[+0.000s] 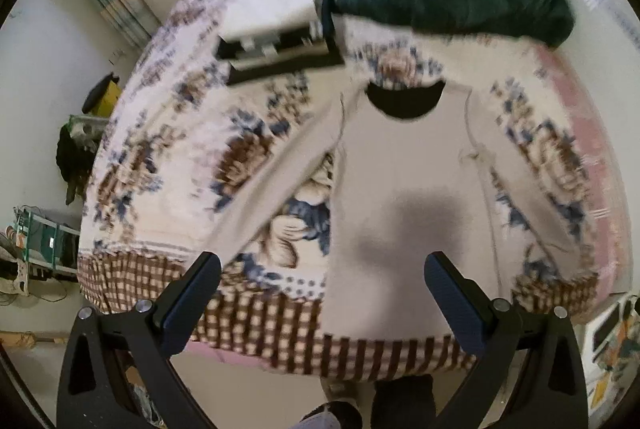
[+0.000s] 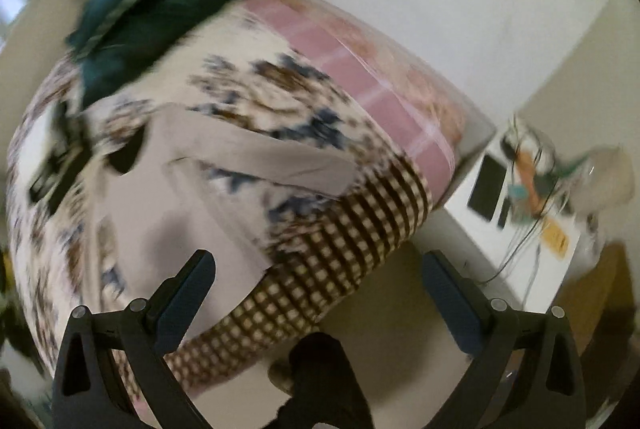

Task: Fold small clothes

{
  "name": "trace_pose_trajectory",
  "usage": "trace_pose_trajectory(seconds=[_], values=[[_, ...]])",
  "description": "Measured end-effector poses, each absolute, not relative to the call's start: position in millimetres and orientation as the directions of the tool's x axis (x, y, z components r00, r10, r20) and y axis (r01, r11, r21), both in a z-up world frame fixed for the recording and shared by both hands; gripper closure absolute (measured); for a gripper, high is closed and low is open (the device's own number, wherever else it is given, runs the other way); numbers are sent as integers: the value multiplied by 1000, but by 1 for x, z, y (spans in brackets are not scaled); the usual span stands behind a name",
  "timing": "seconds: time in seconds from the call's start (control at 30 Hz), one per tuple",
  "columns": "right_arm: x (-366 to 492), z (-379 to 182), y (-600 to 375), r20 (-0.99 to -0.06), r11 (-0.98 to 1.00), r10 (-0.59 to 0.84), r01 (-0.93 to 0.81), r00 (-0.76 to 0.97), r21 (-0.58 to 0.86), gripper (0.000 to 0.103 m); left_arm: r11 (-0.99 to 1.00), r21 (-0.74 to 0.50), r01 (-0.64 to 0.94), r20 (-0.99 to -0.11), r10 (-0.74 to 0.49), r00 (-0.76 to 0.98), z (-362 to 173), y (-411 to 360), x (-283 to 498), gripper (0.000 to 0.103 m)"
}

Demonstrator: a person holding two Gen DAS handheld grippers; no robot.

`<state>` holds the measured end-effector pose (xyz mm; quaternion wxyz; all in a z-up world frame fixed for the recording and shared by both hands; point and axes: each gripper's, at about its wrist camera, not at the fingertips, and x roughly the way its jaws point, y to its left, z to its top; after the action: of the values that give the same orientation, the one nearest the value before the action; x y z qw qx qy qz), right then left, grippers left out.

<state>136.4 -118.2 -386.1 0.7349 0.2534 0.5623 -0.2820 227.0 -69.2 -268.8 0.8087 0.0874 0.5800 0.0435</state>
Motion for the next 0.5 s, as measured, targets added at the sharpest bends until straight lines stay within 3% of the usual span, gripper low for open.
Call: trace_pose_trajectory(seconds=[0.33, 0.5], values=[[194, -613, -228, -992, 507, -7, 856, 124, 103, 4, 960, 273, 65, -953, 261, 154, -455, -120, 299, 0], [211, -688, -240, -995, 444, 66, 891, 72, 94, 19, 959, 278, 47, -957, 272, 97, -507, -118, 320, 0]])
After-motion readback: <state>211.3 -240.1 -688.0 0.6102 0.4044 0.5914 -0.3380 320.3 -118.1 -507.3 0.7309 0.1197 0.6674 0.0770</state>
